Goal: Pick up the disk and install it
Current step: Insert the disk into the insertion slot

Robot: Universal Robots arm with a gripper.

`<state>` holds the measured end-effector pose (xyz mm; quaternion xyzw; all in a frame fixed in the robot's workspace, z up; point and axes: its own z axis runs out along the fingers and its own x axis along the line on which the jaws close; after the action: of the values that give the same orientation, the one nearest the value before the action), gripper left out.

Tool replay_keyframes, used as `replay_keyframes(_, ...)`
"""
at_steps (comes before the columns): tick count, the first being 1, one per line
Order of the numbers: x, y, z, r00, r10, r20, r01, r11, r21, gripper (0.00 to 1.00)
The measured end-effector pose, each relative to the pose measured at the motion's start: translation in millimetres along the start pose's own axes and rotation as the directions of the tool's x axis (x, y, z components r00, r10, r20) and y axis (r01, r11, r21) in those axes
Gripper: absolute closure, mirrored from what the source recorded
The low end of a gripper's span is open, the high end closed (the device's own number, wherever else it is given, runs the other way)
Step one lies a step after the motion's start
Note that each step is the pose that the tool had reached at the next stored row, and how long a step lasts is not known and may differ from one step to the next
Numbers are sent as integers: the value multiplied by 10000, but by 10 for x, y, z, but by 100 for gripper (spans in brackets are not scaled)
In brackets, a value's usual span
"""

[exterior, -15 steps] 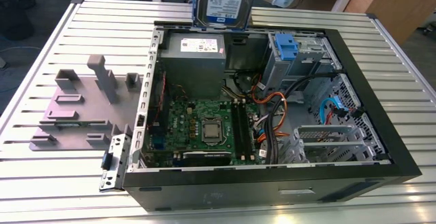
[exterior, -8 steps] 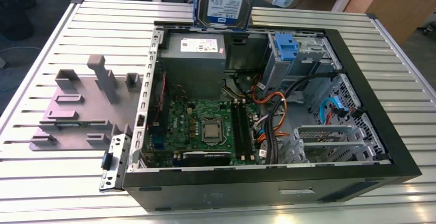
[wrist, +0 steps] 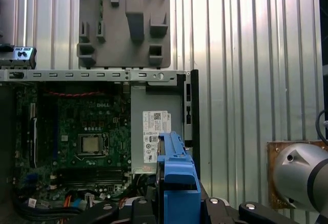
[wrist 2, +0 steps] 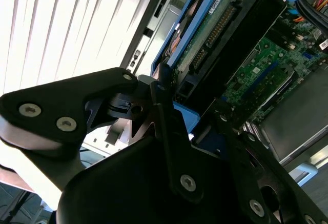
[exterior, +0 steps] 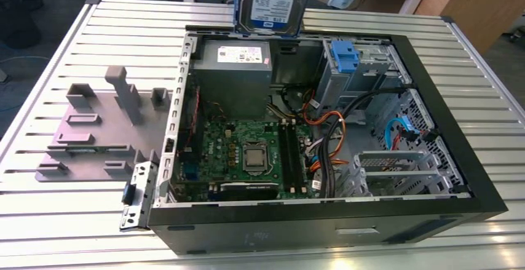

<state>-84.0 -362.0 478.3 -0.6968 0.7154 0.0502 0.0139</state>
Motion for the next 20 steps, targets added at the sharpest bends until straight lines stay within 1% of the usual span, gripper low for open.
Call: replay_keyframes(20, 21, -47, -4, 10000, -1, 0, 1, 10000, 0, 63)
